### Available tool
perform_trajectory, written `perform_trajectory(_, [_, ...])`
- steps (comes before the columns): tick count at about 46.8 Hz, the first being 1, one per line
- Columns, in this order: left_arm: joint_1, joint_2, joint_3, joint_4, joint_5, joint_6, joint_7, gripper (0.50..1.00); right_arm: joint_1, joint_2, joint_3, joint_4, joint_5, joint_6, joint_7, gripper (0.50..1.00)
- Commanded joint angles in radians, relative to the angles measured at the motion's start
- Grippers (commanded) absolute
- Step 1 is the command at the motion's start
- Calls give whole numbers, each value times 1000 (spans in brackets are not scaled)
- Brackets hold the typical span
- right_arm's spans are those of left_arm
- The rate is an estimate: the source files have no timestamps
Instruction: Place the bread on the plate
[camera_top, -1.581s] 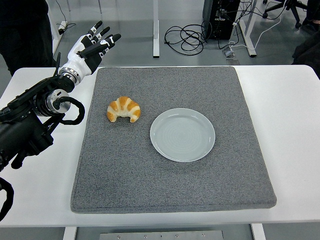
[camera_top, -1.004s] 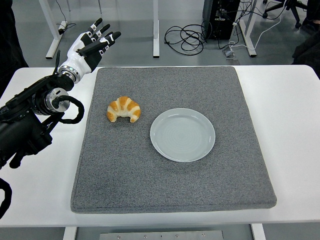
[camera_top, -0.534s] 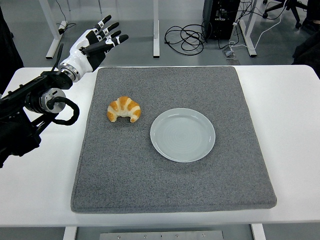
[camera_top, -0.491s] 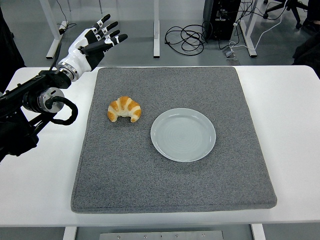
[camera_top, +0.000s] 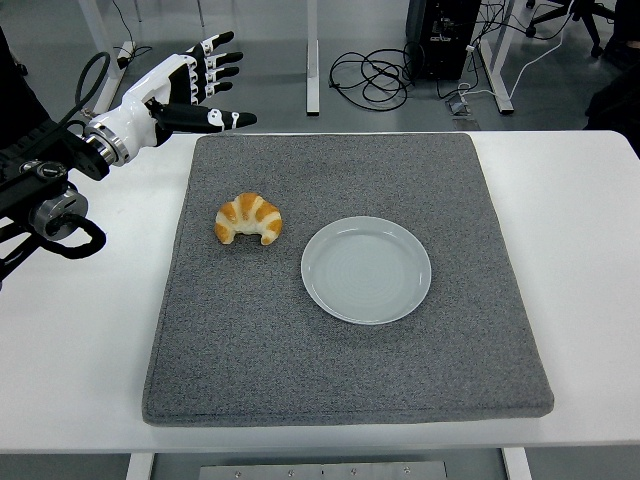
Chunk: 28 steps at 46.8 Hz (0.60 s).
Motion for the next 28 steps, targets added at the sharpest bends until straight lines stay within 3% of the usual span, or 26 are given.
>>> perform_trajectory(1, [-21,29,36,-24,42,3,0,975,0,0,0,0,0,0,0,1000])
perform_trajectory(21, [-31,133,135,-135,299,14,-9,972,0,0,0,0,0,0,0,1000])
perform_trajectory(28, [-39,135,192,-133,426,15,-8,974,0,0,0,0,0,0,0,1000])
